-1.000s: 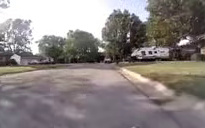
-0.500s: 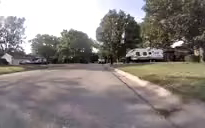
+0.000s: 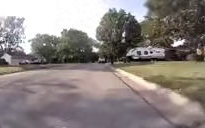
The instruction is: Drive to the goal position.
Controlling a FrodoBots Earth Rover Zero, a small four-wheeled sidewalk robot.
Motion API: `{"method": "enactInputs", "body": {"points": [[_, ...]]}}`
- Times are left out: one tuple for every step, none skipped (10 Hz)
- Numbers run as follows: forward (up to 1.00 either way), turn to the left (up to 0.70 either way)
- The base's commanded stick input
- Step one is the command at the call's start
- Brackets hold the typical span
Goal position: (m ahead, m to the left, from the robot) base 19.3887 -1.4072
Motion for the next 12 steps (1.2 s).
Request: {"method": "enactInputs", "body": {"points": [[0.85, 0.0], [0.85, 0.0], [0.85, 0.0], [0.85, 0.0], [0.85, 0.0], [0.85, 0.0], [0.85, 0.0], [0.85, 0.0], [0.85, 0.0], [0.85, 0.0], [0.85, 0.0], [0.85, 0.0]]}}
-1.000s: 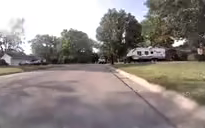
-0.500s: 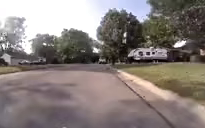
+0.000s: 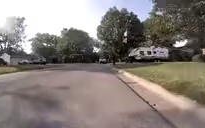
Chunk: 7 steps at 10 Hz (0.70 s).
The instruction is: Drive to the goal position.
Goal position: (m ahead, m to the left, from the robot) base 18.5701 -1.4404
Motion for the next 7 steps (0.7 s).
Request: {"method": "enactInputs", "body": {"points": [[0.85, 0.0], [0.85, 0.0], [0.85, 0.0], [0.85, 0.0], [0.85, 0.0], [0.85, 0.0], [0.85, 0.0]]}}
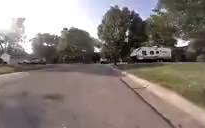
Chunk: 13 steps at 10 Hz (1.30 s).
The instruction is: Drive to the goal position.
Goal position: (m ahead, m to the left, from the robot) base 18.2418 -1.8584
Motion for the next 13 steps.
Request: {"method": "enactInputs", "body": {"points": [[0.85, 0.0], [0.85, 0.0], [0.85, 0.0], [0.85, 0.0], [0.85, 0.0], [0.85, 0.0], [0.85, 0.0], [0.85, 0.0], [0.85, 0.0], [0.85, 0.0], [0.85, 0.0], [0.85, 0.0], [0.85, 0.0]]}}
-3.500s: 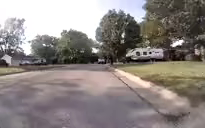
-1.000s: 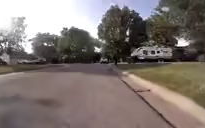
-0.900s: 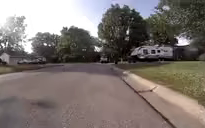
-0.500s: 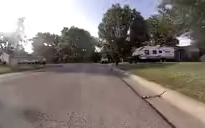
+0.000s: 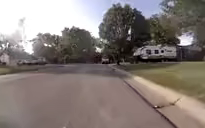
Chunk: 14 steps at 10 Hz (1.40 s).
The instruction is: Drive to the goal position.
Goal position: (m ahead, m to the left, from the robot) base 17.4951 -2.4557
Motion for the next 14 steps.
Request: {"method": "enactInputs", "body": {"points": [[0.85, 0.0], [0.85, 0.0], [0.85, 0.0], [0.85, 0.0], [0.85, 0.0], [0.85, 0.0], [0.85, 0.0], [0.85, 0.0], [0.85, 0.0], [0.85, 0.0], [0.85, 0.0], [0.85, 0.0], [0.85, 0.0], [0.85, 0.0]]}}
